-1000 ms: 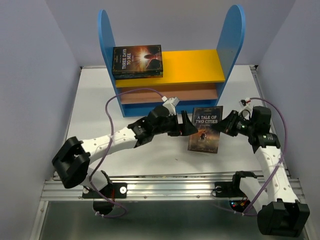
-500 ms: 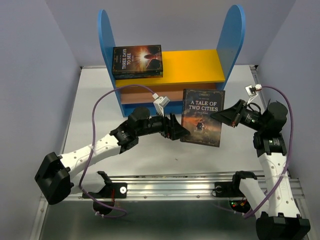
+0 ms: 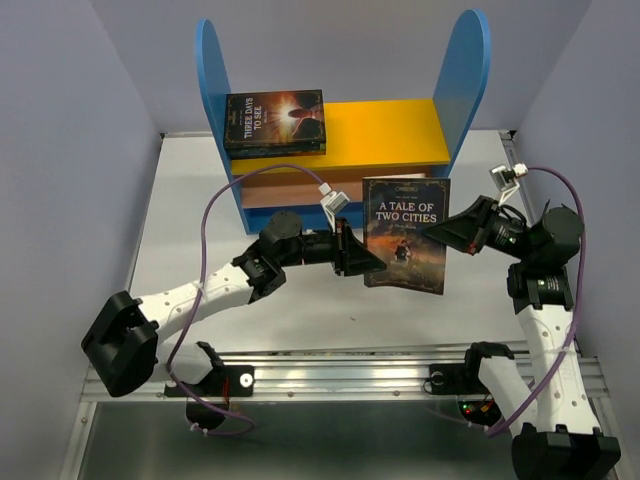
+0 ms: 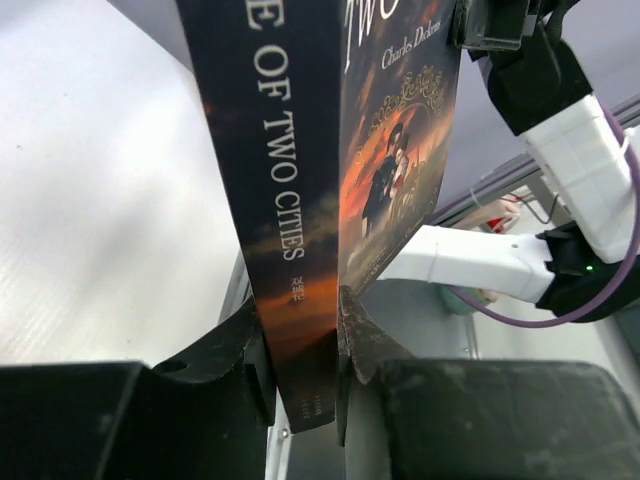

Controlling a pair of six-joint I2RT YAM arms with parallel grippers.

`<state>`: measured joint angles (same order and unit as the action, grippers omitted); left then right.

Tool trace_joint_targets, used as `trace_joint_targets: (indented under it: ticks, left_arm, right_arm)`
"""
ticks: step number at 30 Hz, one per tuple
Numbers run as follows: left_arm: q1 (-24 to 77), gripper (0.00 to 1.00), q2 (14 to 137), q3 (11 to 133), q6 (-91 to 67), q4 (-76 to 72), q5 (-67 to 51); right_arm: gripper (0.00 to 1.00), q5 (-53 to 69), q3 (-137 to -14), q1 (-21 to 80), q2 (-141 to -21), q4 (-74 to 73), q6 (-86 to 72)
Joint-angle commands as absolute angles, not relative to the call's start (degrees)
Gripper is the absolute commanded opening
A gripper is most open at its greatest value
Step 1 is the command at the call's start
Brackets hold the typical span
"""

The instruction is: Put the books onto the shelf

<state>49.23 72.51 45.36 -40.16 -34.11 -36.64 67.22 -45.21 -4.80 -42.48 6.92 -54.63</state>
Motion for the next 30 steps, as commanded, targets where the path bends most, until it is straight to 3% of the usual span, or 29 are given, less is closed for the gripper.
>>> trace_joint_targets:
  ticks: [1, 4, 5, 6, 8, 9, 18, 24, 30]
  left_arm:
    - [49.04, 0.00, 72.86, 46.67, -42.00, -43.24, -40.43]
    - [49.04, 0.00, 71.99, 46.93, -42.28, -43.42, -38.51]
    - [49.04, 0.00, 71.55, 46.85, -42.36, -43.42, -37.89]
    - [49.04, 0.00, 70.32, 46.76, -42.54, -43.42, -37.01]
    - [49.04, 0.00, 68.56, 46.49, -42.45, -43.16, -33.59]
    - [49.04, 0.00, 66.64, 46.76, -42.28, -41.68, -32.01]
    - [49.04, 0.00, 60.64, 58.08, -35.95, -26.14, -13.46]
    - [49.04, 0.00, 67.22, 74.95, -32.17, -13.38, 5.77]
    - [48.26, 0.00, 72.15, 85.94, -29.88, -11.62, 23.62]
  right_arm:
    - [0.01, 68.64, -46.50, -4.57, -41.92, 13.81, -55.83]
    - [0.02, 60.53, -50.33, -4.57, -42.36, -0.29, -43.50]
    - [0.39, 56.21, -52.36, -4.57, -42.54, -12.97, -39.07]
    - [0.64, 51.38, -54.12, -4.57, -42.80, -17.53, -35.11]
    - [0.95, 39.32, -57.65, -4.57, -43.15, -23.88, -28.67]
    - [1.00, 36.68, -58.09, -4.57, -43.15, -26.60, -27.78]
    - [1.00, 26.20, -58.80, -4.57, -43.59, -29.61, -25.58]
    - [1.00, 25.49, -58.27, -4.57, -43.68, -30.06, -24.70]
    - [1.00, 21.01, -59.41, -4.57, -43.24, -31.64, -23.73]
